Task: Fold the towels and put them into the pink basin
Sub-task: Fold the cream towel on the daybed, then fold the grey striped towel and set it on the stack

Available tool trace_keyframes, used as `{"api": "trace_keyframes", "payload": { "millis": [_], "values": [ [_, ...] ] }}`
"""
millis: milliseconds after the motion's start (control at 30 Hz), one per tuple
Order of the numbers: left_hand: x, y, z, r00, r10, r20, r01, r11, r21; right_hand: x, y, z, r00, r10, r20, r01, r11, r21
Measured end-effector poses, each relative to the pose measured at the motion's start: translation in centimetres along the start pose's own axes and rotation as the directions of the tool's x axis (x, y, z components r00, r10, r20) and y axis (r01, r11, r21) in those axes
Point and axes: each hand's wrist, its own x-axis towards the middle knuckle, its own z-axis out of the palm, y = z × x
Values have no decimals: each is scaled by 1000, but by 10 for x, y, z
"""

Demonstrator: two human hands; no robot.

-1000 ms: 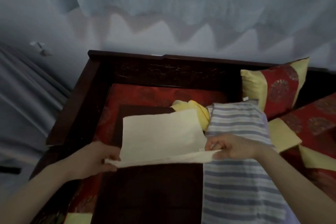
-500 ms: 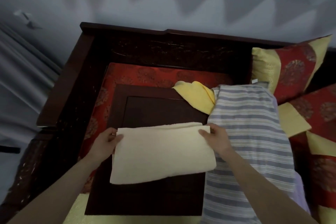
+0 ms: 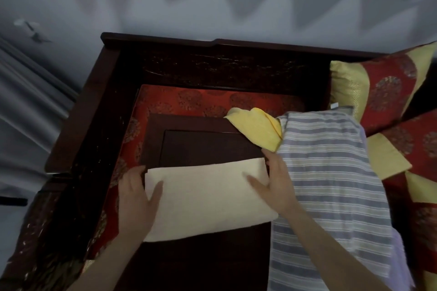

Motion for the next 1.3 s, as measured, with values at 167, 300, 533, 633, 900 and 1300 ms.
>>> {"api": "trace_keyframes", "payload": {
  "millis": [167,300,533,633,900,1300],
  "values": [
    [-55,-16,27,886,223,407,-366,875,317,-43,1,15,874,-159,460,319,900,-295],
    [-25,-37,27,904,157,399,-325,858,399,-26,-13,47,893,-143,427,296,901,-318],
    [37,-52,23,856,169,489,-427,764,484,5,-38,58,921,-66,384,184,942,-282],
    [51,-32,26,841,259,475,-474,777,415,-2,-37,45,934,-53,353,146,959,-243],
    [4,174,121,851,251,461,-96,938,-334,8,79,-113,888,220,-405,-226,974,35],
    [8,266,175,524,-189,830,772,517,-370,-4,190,-178,546,837,-43,-832,548,93]
  ]
}}
